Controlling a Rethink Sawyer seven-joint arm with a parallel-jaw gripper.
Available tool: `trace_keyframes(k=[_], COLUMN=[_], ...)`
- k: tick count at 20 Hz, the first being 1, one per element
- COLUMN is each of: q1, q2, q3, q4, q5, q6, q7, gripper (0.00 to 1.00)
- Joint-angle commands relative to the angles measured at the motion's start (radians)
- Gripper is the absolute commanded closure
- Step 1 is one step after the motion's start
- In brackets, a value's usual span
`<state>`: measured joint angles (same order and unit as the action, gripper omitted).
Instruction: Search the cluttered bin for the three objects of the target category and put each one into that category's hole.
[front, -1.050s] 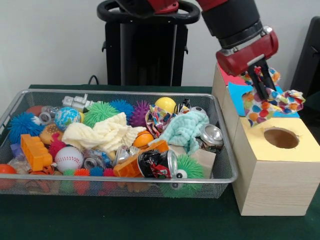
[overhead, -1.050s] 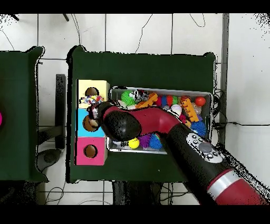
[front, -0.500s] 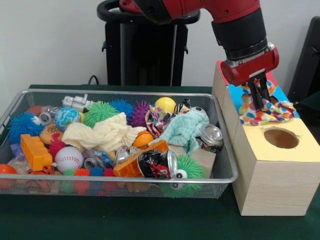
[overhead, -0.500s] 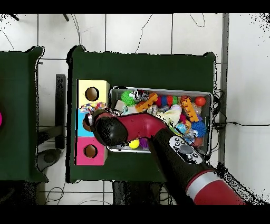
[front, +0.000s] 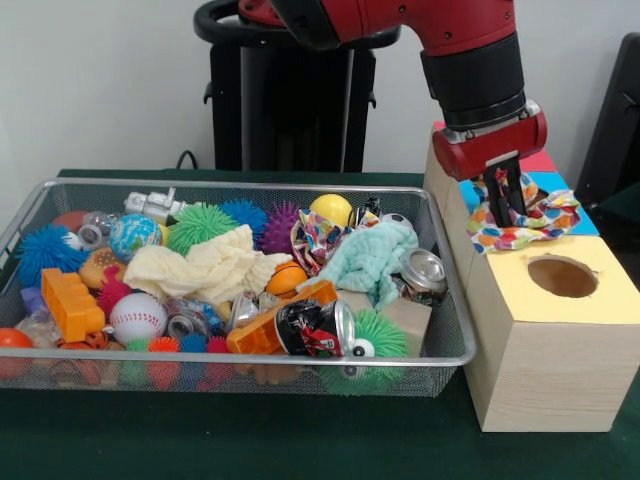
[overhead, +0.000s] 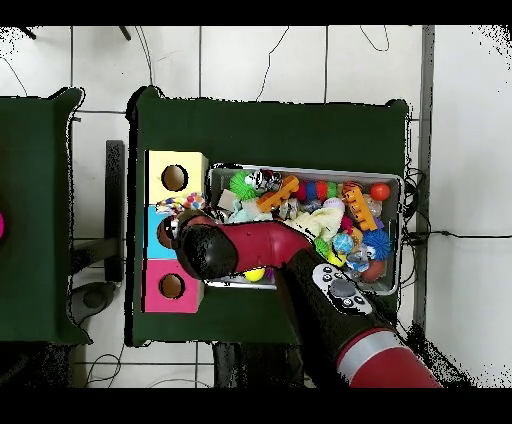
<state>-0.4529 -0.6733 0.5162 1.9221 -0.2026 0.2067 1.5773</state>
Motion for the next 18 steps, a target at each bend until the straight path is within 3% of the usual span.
trace_keyframes(k=[1,10,18], q1=[-0.006,-0.031,-0.012], q2=[0.078,0.070,0.099], q3=[-0.122,-0.096,-0.108], q4=[-0.059,-0.049,-0.049], q5=[0.039,0.065,0.074], q6=[-0.137,-0.173,-0.284], q7=[0.232,0.229,0.267], gripper=[1.00,1.00,1.00])
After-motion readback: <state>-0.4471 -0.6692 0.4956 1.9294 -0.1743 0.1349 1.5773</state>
